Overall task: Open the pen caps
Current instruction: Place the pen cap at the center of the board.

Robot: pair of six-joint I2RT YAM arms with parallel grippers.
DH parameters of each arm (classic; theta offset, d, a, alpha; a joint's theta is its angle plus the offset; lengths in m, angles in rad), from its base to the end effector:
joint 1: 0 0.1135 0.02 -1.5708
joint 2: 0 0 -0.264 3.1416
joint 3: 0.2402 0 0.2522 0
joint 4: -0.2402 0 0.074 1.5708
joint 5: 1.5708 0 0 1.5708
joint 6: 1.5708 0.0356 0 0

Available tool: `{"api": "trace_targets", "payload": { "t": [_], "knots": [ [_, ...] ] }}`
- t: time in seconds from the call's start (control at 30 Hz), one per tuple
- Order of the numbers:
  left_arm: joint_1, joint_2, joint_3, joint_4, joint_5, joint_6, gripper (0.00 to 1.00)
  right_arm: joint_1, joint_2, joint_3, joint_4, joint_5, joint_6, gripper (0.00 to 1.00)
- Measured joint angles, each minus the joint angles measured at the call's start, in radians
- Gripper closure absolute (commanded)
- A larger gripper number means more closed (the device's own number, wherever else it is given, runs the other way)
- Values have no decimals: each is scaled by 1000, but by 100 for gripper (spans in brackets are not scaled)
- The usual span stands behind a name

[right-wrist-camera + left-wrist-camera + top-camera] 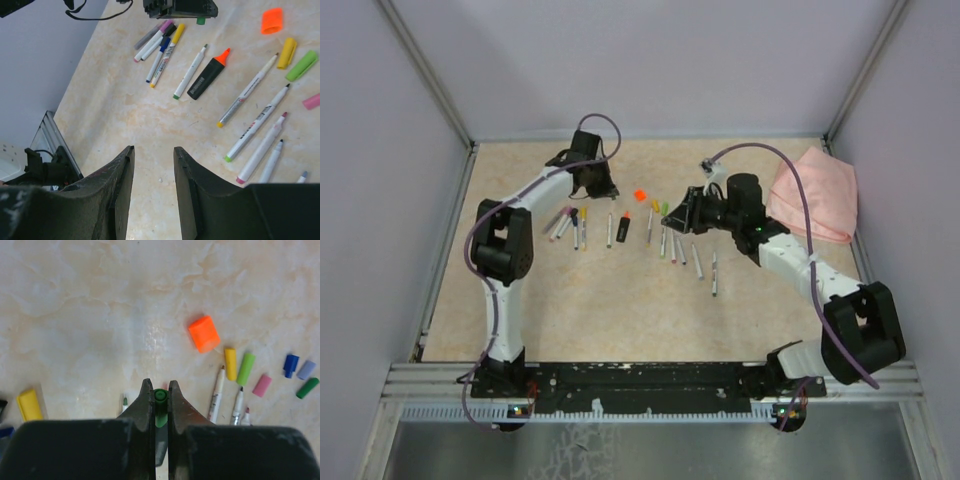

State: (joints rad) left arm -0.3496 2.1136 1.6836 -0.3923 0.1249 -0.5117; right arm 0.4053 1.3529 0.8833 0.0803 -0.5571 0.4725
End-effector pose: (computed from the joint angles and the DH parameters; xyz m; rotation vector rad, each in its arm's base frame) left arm 0.4480 -0.1680 0.2119 -0.1388 2.4538 -0.5425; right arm 0.2728 0.1375 0.2744 -0.3212 2.0436 1.1049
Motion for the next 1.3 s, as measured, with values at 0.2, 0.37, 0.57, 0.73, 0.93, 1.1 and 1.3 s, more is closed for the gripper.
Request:
{"api": "trace_targets", "payload": {
  "t": [0.2, 0.37, 0.57, 0.73, 0.93, 1.1, 1.3],
  "knots": [
    [-22, 136, 167, -96, -75, 27, 93, -37, -7, 0, -7, -14, 0, 63],
    [-32, 192, 235, -143, -108, 45, 84, -39, -8, -9, -7, -28, 0, 62],
    [-37, 221, 265, -188, -150, 62, 72, -42, -10, -27, -8, -35, 2, 63],
    [-43, 221, 267, -200, -174, 75, 63, -43, -18, -40, -6, -40, 3, 63],
    [-43, 219, 267, -200, -204, 99, 63, -44, -36, -41, -5, -46, 10, 63],
    [-43, 120, 190, -169, -213, 145, 64, -44, -56, -45, 4, -62, 10, 63],
    [-43, -238, -160, 30, -210, 254, 64, -44, -72, -59, 10, -89, 13, 63]
  ]
}}
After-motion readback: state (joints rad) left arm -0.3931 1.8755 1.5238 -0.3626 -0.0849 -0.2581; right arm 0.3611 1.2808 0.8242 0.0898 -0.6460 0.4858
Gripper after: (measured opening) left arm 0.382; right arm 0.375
